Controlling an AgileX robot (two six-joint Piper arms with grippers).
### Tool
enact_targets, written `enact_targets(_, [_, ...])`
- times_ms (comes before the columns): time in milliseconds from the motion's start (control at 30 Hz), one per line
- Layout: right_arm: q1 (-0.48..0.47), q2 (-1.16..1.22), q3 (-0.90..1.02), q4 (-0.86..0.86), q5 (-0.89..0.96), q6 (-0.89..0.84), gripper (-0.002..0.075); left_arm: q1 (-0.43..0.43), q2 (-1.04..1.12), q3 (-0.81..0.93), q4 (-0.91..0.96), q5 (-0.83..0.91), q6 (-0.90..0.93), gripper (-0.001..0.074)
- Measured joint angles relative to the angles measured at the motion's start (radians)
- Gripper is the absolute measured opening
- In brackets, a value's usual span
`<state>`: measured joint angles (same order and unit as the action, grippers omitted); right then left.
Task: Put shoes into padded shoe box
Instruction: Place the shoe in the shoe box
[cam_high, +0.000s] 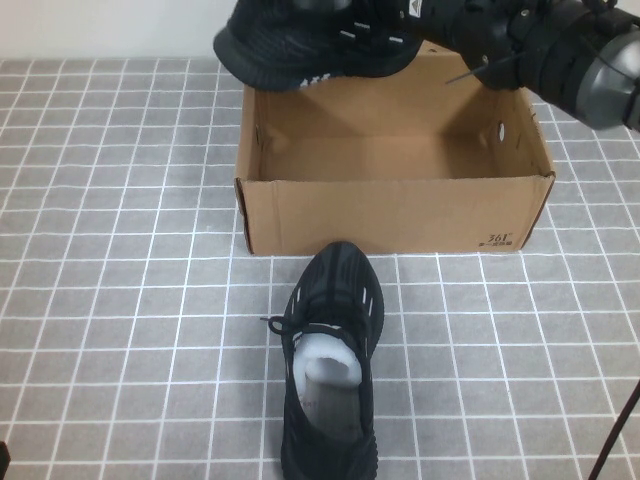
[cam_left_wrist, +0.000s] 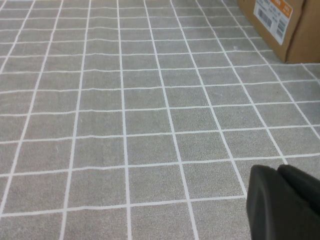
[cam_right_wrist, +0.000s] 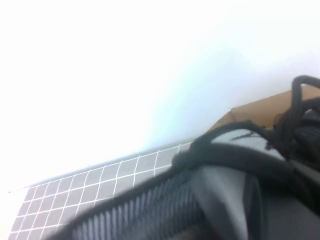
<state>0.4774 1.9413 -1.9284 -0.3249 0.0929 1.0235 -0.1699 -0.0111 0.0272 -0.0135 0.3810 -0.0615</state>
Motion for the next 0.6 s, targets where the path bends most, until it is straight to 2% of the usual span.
enact_targets(267, [0.002, -0.016, 0.000, -0.084, 0.082, 0.111, -0.0005, 0.000, 0.000, 0.000, 0.000, 0.000, 0.000, -0.0004])
enact_targets(467, [0.011, -0.017, 0.000, -0.371, 0.234, 0.362, -0.0006, 0.000, 0.000, 0.000, 0.000, 0.000, 0.000, -0.0004])
enact_targets(600, [0.023, -0.017, 0.000, -0.469, 0.259, 0.390, -0.0006, 0.000, 0.000, 0.000, 0.000, 0.000, 0.000, -0.0004])
